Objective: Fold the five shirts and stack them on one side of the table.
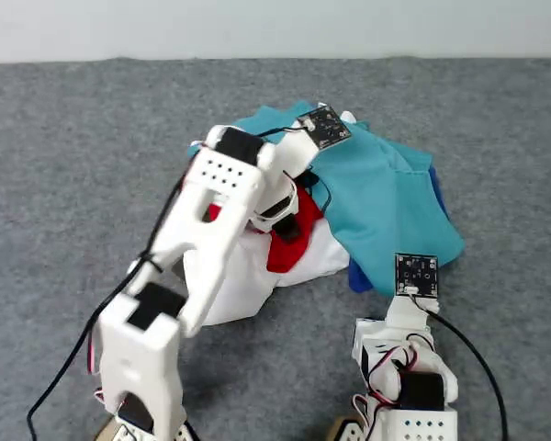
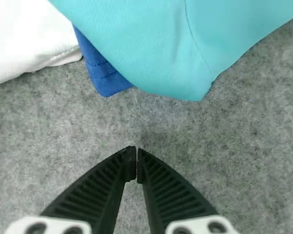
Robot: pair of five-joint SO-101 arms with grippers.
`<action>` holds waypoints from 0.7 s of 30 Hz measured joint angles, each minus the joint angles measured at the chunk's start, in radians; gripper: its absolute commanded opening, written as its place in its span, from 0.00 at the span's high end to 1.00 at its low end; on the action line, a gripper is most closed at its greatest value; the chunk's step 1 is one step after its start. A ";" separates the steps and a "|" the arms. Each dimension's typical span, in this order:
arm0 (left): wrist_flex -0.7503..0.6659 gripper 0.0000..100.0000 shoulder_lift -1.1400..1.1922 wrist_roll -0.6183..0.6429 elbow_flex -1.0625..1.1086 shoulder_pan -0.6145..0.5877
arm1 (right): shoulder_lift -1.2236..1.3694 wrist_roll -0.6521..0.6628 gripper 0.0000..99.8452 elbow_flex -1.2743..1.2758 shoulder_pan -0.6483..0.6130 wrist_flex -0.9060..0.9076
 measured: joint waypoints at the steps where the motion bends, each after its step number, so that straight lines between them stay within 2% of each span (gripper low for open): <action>1: 0.000 0.71 0.041 0.000 -0.028 0.000 | 0.000 0.000 0.99 0.000 0.000 0.000; 9: 0.000 0.72 0.353 0.000 -0.233 0.002 | 0.000 0.000 0.99 0.000 0.000 0.000; 12: 0.009 0.81 0.437 0.052 -0.328 0.002 | 0.000 0.000 0.99 0.000 0.000 0.000; 15: 0.046 0.98 0.493 0.081 -0.425 0.005 | 0.000 0.000 0.99 0.000 0.000 0.000; 21: 0.190 0.99 0.534 0.091 -0.611 0.011 | 0.000 0.000 0.99 0.000 0.000 0.000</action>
